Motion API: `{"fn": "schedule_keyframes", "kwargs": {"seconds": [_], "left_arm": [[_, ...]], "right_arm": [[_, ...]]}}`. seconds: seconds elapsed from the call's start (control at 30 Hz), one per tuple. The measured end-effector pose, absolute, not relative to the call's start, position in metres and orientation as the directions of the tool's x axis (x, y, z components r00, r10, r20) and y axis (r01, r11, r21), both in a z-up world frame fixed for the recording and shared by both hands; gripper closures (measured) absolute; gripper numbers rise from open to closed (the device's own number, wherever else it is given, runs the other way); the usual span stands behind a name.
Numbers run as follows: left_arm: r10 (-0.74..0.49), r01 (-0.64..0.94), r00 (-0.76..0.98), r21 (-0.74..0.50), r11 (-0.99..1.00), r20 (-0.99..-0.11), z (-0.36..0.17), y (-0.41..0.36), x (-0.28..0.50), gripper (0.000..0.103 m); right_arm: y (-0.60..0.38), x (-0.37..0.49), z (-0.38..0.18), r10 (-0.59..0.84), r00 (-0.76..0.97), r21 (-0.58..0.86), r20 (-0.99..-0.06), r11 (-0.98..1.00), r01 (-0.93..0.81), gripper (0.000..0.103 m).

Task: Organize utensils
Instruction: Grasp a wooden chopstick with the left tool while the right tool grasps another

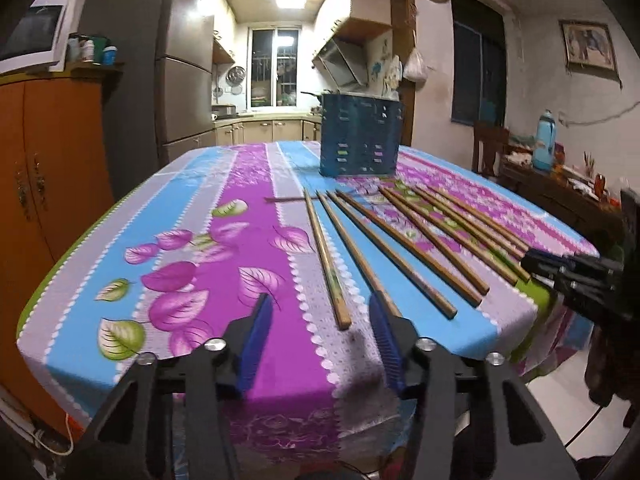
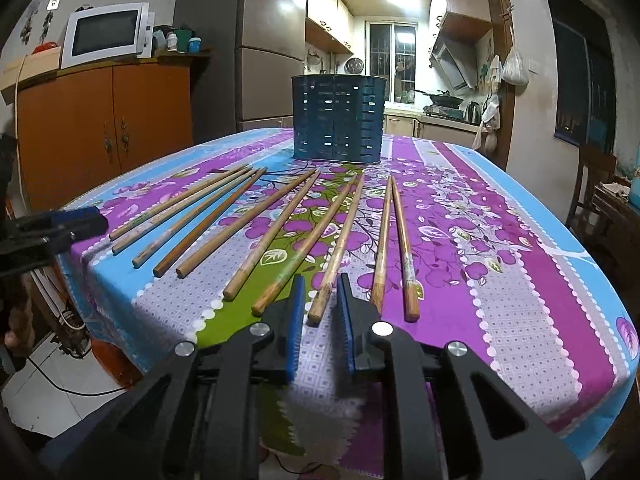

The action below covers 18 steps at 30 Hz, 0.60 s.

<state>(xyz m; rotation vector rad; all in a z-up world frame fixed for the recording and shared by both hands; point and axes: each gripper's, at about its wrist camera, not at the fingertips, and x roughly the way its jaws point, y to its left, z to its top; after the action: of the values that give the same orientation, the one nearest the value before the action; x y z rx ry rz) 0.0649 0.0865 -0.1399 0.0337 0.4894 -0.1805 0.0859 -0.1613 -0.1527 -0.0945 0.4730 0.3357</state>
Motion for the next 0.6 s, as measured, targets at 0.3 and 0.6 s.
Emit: {"fn": "schedule_keyframes", "kwargs": {"seconds": [0.3, 0.6], "left_arm": [[-0.132, 0.177, 0.888, 0.064, 0.982, -0.442, -0.156, 0.071, 0.069, 0.078], [-0.105, 0.143, 0.916, 0.07, 0.987, -0.388, -0.161, 0.068, 0.065, 0.095]], "right_arm": [[-0.159, 0.086, -0.155, 0.28, 0.855, -0.025, -0.436, 0.946, -0.322, 0.088], [-0.156, 0.081, -0.159, 0.261, 0.88, -0.04, -0.396, 0.953, -0.301, 0.09]]}}
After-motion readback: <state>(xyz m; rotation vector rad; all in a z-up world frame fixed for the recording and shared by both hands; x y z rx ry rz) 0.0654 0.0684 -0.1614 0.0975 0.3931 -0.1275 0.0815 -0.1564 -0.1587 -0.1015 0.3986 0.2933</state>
